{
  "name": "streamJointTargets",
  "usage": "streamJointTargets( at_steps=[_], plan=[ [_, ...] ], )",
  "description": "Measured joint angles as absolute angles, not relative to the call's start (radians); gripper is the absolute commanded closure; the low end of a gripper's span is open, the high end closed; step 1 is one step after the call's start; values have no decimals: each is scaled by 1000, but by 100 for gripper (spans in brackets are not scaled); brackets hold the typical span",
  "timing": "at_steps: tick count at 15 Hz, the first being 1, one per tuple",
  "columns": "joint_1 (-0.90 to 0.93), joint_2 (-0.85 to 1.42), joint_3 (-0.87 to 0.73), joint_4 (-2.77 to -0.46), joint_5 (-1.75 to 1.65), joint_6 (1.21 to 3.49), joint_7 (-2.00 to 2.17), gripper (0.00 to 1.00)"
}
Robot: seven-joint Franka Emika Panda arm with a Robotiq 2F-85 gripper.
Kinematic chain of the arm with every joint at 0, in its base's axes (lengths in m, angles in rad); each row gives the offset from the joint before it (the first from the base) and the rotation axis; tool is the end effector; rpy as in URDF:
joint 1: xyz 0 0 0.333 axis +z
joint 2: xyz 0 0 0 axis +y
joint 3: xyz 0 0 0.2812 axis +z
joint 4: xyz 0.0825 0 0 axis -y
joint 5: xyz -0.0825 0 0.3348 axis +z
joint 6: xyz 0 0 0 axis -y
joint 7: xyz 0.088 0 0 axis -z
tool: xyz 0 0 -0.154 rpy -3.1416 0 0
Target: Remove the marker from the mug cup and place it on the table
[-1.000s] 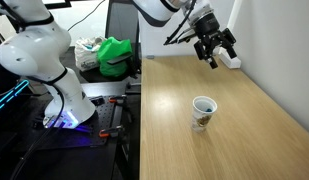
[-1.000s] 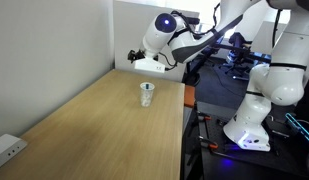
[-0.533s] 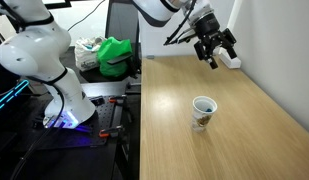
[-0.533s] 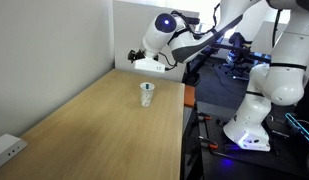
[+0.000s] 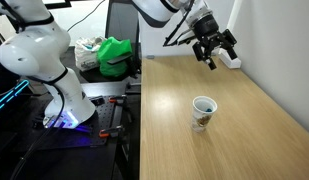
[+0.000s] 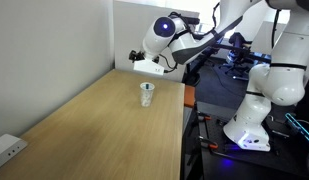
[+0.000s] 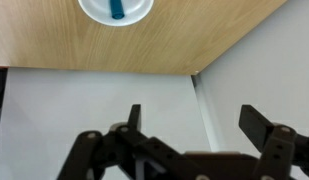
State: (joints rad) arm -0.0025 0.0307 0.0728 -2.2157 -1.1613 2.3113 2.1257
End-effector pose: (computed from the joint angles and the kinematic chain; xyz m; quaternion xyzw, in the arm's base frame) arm 0.5244 -0.0131 0.3440 0.7375 -0.5315 0.3827 0.1648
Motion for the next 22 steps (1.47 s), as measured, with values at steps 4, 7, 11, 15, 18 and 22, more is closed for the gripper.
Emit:
streamJointTargets(
  at_steps=[4,7,11,15,18,22],
  plan=[
    [45,57,84,-2215,-1162,2228,2245,0],
    [75,82,93,-2215,-1162,2163,2323,0],
    [79,102,85,-2215,-1162,2153,2353,0],
    [71,113,63,-2216,-1162,2155,2357,5],
    [68,123,52,-2216,-1162,2155,2357,30],
    [67,138,52,-2216,-1162,2155,2357,56]
  ],
)
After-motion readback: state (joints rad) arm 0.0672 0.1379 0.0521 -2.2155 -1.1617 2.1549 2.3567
